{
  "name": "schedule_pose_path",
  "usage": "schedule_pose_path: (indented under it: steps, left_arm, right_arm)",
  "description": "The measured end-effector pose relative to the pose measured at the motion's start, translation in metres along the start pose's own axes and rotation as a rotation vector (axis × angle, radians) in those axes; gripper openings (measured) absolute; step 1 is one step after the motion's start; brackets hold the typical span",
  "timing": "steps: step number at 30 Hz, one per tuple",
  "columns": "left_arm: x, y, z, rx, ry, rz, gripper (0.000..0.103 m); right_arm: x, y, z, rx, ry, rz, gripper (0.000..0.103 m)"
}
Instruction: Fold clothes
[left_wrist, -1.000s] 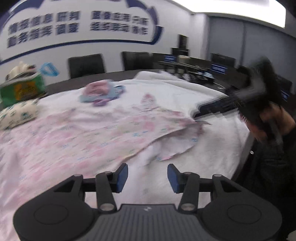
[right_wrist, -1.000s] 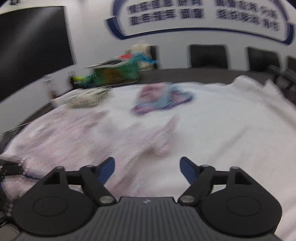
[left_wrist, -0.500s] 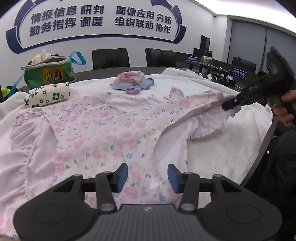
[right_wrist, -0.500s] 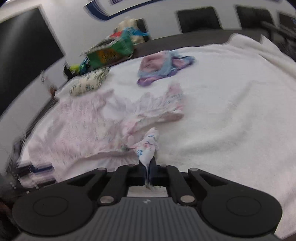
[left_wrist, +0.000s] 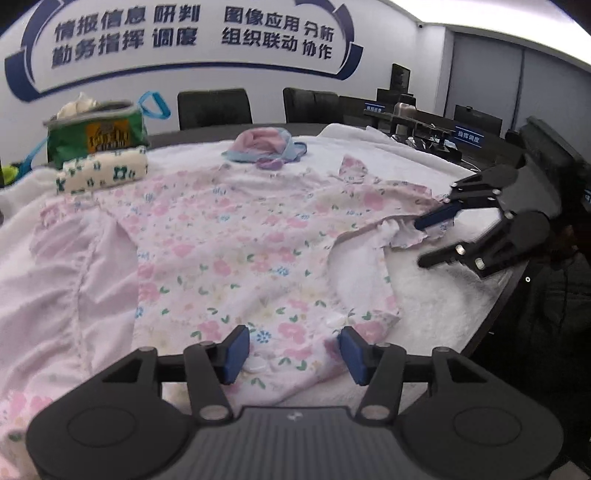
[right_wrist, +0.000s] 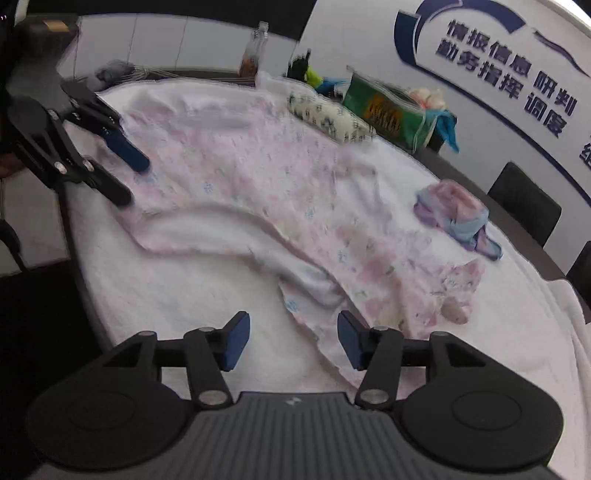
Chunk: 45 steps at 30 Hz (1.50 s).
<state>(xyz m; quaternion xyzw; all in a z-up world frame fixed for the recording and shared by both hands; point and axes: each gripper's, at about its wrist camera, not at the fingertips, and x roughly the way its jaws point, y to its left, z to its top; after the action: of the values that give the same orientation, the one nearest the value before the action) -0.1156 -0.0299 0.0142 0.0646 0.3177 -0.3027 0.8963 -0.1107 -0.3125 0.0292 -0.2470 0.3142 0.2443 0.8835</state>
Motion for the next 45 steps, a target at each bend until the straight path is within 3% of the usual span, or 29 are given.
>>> schedule_pose_path:
  steps: [3, 5, 7, 9, 15, 17, 19, 21, 24, 25, 27, 29, 33, 34, 35, 37, 39, 40, 44, 45]
  left_arm:
    - [-0.001, 0.002, -0.001, 0.000, -0.001, -0.002, 0.053]
    - [0.000, 0.004, -0.001, -0.006, -0.001, -0.009, 0.053]
    - [0.001, 0.006, 0.000, -0.004, 0.005, -0.014, 0.053]
    - [0.001, 0.007, 0.001, 0.000, 0.014, -0.017, 0.053]
    - [-0.001, 0.008, 0.002, -0.007, 0.027, -0.010, 0.053]
    - [-0.004, 0.009, 0.002, -0.006, 0.030, -0.013, 0.053]
    - [-0.016, 0.015, 0.000, 0.029, 0.016, -0.036, 0.053]
    - [-0.040, 0.024, -0.009, 0.101, -0.016, -0.048, 0.053]
    - [-0.068, 0.042, -0.022, 0.209, -0.034, -0.013, 0.066]
    - [-0.073, 0.048, -0.025, 0.240, -0.026, 0.009, 0.067]
    - [-0.075, 0.058, -0.028, 0.279, 0.008, 0.071, 0.066]
    - [-0.069, 0.064, -0.027, 0.284, 0.035, 0.077, 0.054]
    - [-0.062, 0.061, -0.034, 0.385, 0.044, 0.043, 0.050]
    - [-0.061, 0.059, -0.036, 0.401, 0.038, 0.044, 0.045]
    - [-0.061, 0.058, -0.036, 0.405, 0.038, 0.027, 0.032]
    - [-0.060, 0.060, -0.034, 0.391, 0.049, 0.000, 0.013]
    - [-0.061, 0.066, -0.034, 0.363, 0.057, -0.014, 0.008]
    - [-0.063, 0.068, -0.033, 0.361, 0.054, -0.021, 0.005]
    - [-0.082, 0.073, -0.029, 0.306, 0.035, -0.104, 0.003]
    - [-0.085, 0.071, -0.028, 0.319, 0.026, -0.094, 0.003]
  right_arm:
    - [0.016, -0.028, -0.001, 0.137, 0.003, 0.084, 0.052]
    - [0.020, -0.043, -0.002, 0.212, 0.005, 0.144, 0.042]
    - [0.020, -0.047, -0.005, 0.247, -0.005, 0.173, 0.017]
    - [0.013, -0.049, -0.006, 0.257, -0.019, 0.172, 0.003]
    - [-0.022, -0.056, -0.007, 0.232, -0.067, 0.224, 0.002]
    - [-0.029, -0.056, -0.009, 0.198, -0.034, 0.206, 0.002]
    - [-0.021, -0.051, -0.014, 0.148, 0.070, 0.170, 0.002]
    - [-0.016, -0.044, -0.019, 0.109, 0.119, 0.120, 0.006]
    - [-0.033, -0.032, -0.011, 0.129, 0.020, 0.125, 0.012]
    - [-0.039, -0.025, -0.007, 0.130, -0.040, 0.137, 0.030]
    - [-0.043, -0.008, 0.004, 0.145, -0.170, 0.193, 0.054]
    - [-0.029, 0.014, 0.013, 0.126, -0.218, 0.280, 0.054]
    - [0.007, 0.052, 0.029, 0.091, -0.249, 0.411, 0.052]
    - [0.014, 0.056, 0.030, 0.098, -0.246, 0.428, 0.050]
    - [0.021, 0.057, 0.030, 0.108, -0.235, 0.434, 0.047]
    - [0.032, 0.059, 0.030, 0.109, -0.205, 0.432, 0.024]
    - [0.036, 0.058, 0.029, 0.123, -0.201, 0.440, 0.016]
    - [0.037, 0.057, 0.029, 0.132, -0.201, 0.445, 0.003]
    - [0.023, 0.054, 0.032, 0.138, -0.216, 0.473, 0.000]
    - [0.018, 0.053, 0.032, 0.137, -0.213, 0.477, 0.000]
